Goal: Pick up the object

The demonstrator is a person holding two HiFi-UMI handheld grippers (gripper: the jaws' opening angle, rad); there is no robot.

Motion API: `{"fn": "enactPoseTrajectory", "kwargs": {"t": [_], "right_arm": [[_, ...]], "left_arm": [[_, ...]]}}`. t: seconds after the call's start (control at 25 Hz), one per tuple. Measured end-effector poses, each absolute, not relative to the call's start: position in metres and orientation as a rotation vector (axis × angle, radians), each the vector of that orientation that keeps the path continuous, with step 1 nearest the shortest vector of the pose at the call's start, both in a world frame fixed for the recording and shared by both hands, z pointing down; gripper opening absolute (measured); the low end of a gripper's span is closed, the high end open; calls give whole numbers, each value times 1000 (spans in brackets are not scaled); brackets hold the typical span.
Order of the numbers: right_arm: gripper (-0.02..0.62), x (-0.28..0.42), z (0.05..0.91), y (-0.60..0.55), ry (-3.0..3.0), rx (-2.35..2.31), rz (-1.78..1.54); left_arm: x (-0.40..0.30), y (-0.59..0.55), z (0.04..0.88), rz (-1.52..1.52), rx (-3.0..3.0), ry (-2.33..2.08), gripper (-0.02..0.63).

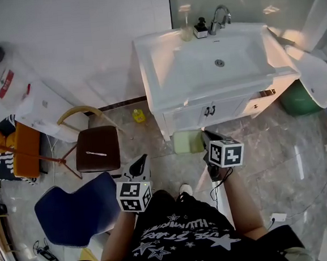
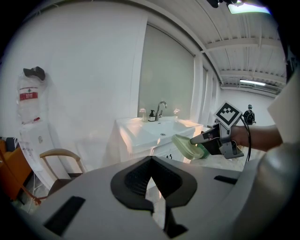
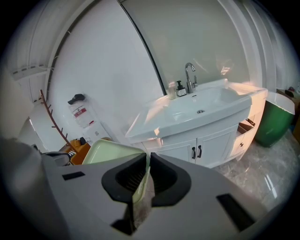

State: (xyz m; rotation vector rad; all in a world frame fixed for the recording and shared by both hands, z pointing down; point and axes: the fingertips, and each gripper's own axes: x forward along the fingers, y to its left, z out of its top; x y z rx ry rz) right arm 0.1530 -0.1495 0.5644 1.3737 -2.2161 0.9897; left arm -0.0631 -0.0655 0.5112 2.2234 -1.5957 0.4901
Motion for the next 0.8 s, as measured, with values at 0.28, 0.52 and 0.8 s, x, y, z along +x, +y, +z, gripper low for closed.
{"fn": "enactPoseTrajectory", "kwargs": {"t": [0.28,0.52,0.8], "right_arm": [[38,139,556,-135,-2204,1406,941],[38,116,547,-100,-2178,1451,932],[37,93,543,-46,-2127,1492,921]], "left_arm": [[-75,-57,506,463,2265,-1560,15],[-103,-29,508,476,2290,-1505,15],[-135,15,506,455,2308,-1467,15]]}}
